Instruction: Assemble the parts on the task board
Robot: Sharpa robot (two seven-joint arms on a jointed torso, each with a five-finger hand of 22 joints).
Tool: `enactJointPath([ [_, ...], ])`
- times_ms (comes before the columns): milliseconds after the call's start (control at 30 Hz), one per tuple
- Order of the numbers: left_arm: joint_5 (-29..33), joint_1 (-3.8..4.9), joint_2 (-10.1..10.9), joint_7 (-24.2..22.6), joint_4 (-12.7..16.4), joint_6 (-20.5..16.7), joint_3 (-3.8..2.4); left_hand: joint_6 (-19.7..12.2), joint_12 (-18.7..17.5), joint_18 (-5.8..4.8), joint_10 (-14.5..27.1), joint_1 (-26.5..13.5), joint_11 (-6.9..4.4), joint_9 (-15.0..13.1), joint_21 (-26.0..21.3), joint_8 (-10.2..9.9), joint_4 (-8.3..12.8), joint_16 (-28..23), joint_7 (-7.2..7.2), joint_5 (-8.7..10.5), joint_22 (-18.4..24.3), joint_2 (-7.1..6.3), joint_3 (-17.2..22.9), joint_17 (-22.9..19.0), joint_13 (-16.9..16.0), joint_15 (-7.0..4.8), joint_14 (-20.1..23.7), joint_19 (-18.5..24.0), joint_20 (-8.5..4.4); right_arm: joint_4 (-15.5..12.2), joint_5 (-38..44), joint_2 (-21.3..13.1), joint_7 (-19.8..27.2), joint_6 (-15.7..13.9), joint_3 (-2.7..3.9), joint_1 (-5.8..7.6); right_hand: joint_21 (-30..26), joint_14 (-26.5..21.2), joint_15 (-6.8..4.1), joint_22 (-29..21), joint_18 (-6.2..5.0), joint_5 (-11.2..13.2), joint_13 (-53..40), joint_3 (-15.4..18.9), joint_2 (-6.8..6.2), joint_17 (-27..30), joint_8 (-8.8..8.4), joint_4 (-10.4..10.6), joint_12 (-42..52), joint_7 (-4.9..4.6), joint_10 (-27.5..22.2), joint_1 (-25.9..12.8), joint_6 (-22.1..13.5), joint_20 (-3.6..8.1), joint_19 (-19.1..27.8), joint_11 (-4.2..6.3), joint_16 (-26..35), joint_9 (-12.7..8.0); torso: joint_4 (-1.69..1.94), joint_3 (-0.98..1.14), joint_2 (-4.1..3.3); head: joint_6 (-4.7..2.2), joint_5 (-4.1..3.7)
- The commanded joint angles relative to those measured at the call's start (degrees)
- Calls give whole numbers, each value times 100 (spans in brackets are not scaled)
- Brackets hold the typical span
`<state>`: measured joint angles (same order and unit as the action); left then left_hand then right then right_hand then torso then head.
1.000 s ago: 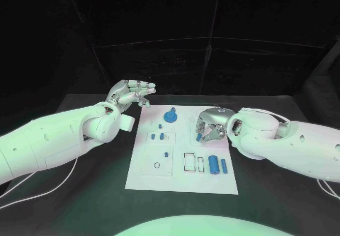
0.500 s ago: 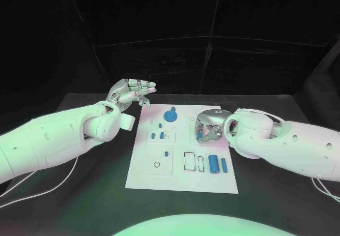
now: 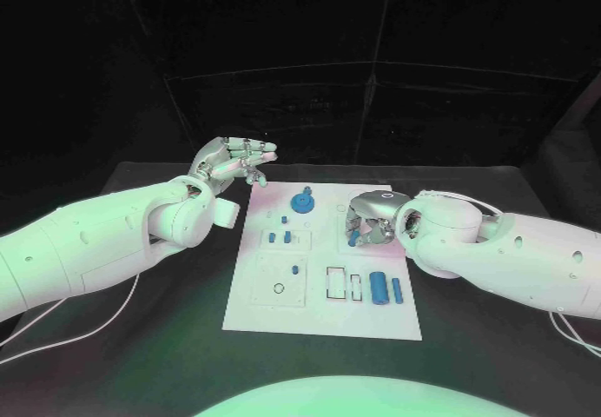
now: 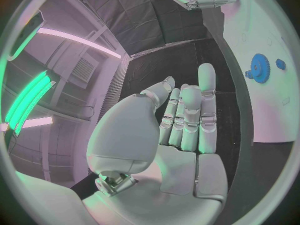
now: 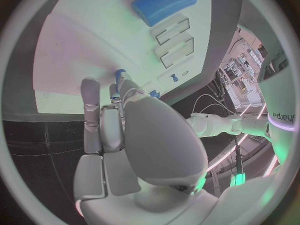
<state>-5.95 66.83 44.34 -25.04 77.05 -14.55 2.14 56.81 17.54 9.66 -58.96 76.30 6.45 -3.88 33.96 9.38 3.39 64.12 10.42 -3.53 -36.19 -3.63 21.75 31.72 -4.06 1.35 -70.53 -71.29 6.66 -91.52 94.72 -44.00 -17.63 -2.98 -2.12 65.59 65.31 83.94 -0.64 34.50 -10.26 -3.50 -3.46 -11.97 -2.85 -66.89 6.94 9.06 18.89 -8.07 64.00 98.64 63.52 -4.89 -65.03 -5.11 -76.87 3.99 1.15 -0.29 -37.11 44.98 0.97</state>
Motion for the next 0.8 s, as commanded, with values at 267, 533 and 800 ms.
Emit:
enactJointPath([
  [267,17,10,2,-33,3,50,-5,-30,20,75,43,35,-3,5,-29,17,42,-20,10,27,5,4,1,-4,7,-5,31,28,11,-283,246,-141,24,-716,0,-5,239,201,-42,183,90,24,-60,-1220,-326,-35,-97,-512,-131,-5,335,-517,129,-7,114,120,-66,-13,-10,-1,5,-13,8],
  [533,17,10,1,-39,-8,46,-4,-33,26,74,49,19,1,5,-31,19,33,-18,14,29,6,5,-10,-5,7,-2,32,28,13,-854,260,-473,-9,-1053,15,7,323,203,-27,244,84,21,-76,-1710,-438,-45,-136,-818,-157,-15,366,-865,154,-6,142,120,-77,-9,-3,-7,12,-45,-8],
  [800,17,10,2,-40,1,42,-4,-33,26,74,49,19,1,5,-31,19,33,-18,14,29,6,5,-10,-5,7,-2,32,28,13,-1254,203,-455,52,-1185,39,36,355,205,-27,269,85,5,-81,-1855,-465,-53,-145,-923,-163,-20,371,-976,161,-8,145,115,-85,-8,3,-9,1,-47,21],
])
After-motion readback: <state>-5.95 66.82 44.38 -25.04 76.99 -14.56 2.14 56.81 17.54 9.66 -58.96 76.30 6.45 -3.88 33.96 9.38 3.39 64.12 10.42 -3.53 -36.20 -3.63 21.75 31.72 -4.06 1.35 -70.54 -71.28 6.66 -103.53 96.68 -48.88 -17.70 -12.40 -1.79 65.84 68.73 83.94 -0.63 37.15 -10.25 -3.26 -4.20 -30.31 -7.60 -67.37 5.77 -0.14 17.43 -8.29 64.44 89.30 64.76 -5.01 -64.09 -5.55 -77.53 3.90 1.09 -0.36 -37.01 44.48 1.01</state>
